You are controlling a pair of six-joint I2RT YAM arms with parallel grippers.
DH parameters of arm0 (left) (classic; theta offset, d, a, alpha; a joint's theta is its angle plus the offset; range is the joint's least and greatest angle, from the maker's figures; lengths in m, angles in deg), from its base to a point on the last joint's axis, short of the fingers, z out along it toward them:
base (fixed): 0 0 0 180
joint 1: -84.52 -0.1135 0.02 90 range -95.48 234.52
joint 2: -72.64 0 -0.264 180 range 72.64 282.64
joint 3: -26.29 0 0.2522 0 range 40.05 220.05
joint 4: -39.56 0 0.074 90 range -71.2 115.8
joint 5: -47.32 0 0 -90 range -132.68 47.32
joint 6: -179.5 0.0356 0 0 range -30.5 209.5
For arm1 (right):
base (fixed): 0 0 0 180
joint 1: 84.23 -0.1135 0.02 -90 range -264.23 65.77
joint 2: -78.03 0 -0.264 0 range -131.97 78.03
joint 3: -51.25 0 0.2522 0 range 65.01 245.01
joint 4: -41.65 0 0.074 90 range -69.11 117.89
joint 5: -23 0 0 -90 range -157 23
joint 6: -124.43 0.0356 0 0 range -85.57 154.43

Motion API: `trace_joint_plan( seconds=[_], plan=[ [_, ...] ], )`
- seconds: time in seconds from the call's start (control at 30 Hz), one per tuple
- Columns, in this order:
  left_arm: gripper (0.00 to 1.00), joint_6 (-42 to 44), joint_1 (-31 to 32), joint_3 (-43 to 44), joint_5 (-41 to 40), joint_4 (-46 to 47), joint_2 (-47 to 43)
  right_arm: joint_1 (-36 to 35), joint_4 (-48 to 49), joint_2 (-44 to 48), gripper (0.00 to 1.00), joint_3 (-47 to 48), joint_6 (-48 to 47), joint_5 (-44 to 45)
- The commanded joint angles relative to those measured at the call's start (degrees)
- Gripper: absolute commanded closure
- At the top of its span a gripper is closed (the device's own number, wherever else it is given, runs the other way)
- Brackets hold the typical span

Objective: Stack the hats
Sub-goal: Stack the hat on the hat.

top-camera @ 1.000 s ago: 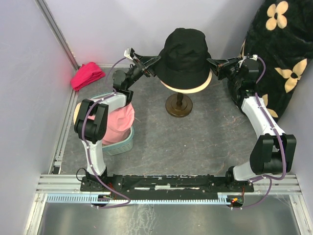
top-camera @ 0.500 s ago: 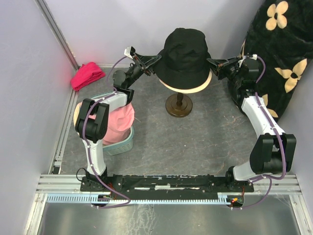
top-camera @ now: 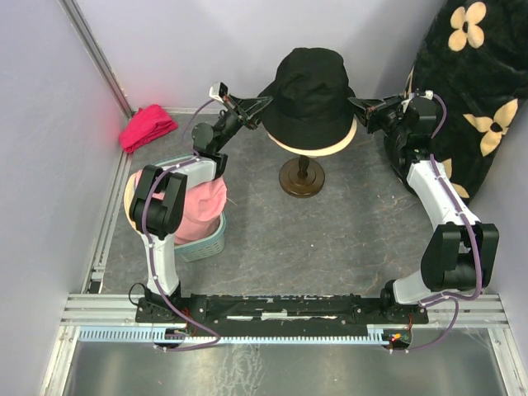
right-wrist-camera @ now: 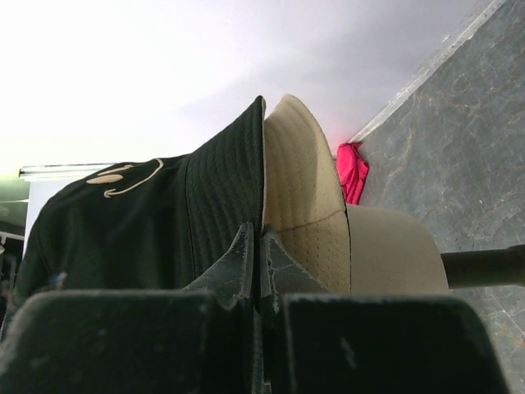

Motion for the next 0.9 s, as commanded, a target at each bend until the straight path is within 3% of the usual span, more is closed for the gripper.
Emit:
trace_joint_plan(
  seconds=[0.0,0.4,0.87],
  plan=[
    [0.97,-1.48,0.18,-4.18,-5.43,4.57,1.05,0.71,5.25,-1.23,0.98,-0.84,1.99,-1.01],
    [0.97,-3.37,0.55,-6.97,-5.6,8.39,4.08,1.02,10.29,-4.5,0.98,-6.06,4.17,-2.39],
    [0.97,-2.5,1.44,-9.32,-4.88,7.41,4.5,1.88,8.58,-3.67,0.98,-8.35,2.44,-3.47]
  ],
)
